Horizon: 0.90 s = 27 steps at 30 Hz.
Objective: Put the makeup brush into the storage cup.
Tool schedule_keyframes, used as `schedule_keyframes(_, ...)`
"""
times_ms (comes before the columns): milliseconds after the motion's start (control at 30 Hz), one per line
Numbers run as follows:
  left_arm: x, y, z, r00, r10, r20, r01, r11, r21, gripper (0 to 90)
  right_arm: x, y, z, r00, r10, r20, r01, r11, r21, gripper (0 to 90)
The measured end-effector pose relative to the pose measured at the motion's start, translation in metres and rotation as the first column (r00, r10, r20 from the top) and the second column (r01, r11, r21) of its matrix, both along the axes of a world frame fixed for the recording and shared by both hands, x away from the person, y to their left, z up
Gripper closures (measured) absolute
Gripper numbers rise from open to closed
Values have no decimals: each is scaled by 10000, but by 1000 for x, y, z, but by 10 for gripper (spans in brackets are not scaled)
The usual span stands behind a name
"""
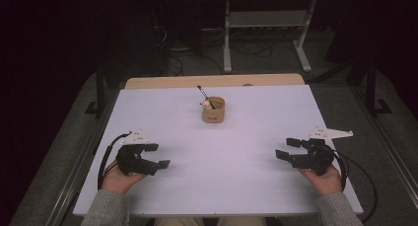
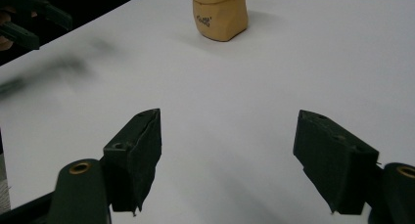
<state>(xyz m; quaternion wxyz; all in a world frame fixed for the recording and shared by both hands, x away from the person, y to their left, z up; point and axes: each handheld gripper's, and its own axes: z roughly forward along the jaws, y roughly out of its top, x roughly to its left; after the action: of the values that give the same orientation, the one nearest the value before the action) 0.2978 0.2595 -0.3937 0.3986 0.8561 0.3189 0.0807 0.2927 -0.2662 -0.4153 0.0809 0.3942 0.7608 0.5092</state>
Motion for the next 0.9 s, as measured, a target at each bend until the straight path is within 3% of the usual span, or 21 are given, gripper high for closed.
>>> schedule_keyframes(900,-5,-2,-10,9998,-88,170,86,9998,162,198,-14,2,1,9996,-74,267,79,9998,-175,238)
